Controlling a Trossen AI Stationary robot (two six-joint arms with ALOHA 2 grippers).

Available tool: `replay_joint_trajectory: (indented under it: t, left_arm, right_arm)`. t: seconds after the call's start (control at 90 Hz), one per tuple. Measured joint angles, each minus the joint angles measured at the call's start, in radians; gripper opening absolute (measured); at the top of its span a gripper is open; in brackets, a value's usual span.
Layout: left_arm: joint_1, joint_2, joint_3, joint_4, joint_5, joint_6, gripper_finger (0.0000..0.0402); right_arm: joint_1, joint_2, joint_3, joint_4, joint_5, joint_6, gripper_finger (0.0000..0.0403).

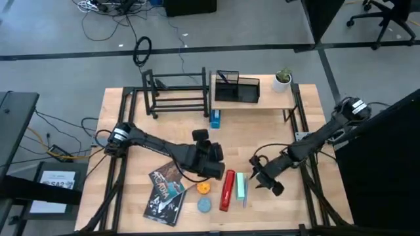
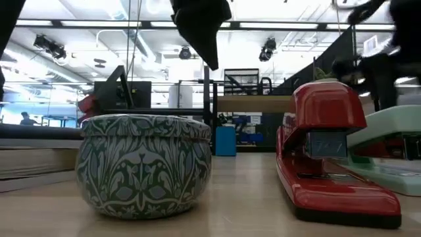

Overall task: Stock shelves
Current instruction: Put the purple ballpen on the pen holder

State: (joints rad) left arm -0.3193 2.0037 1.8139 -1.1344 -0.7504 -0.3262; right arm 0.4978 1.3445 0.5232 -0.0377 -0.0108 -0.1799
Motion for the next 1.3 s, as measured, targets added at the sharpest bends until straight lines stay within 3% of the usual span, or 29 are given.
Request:
replay_joint_trajectory:
  t: [0.133, 0.344, 0.489, 0.656, 0.822, 1.0, 1.3]
  left_arm:
    - [-0.004, 0.000, -0.011, 0.026, -0.001, 0.003, 0.0085]
    - [-0.004, 0.000, -0.014, 0.027, -0.001, 0.004, 0.0085]
    - [-0.004, 0.000, -0.014, 0.043, -0.001, 0.005, 0.0085]
    - [-0.004, 0.000, -0.014, 0.055, -0.001, 0.008, 0.0085]
    - [-0.004, 0.000, -0.013, 0.088, -0.001, 0.036, 0.0085]
    - [-0.004, 0.000, -0.013, 0.119, -0.001, 0.058, 0.0085]
    - [-0.004, 0.000, -0.013, 0.289, 0.003, 0.169, 0.0085]
  right_arm:
    - [-0.056, 0.106, 0.000, 0.067, -0.053, -0.120, 0.0174]
    - [-0.093, 0.252, 0.006, 0.166, -0.175, -0.155, 0.0146]
    - [-0.092, 0.291, 0.011, 0.173, -0.207, -0.060, 0.0091]
    - [-0.067, 0.275, 0.011, 0.153, -0.174, 0.105, 0.0016]
    - [-0.023, 0.212, 0.001, 0.089, -0.142, 0.315, 0.0015]
    - [0.023, 0.032, -0.007, -0.045, -0.169, 0.463, 0.0005]
    - [0.038, -0.262, 0.121, -0.457, -0.090, 0.564, 0.0004]
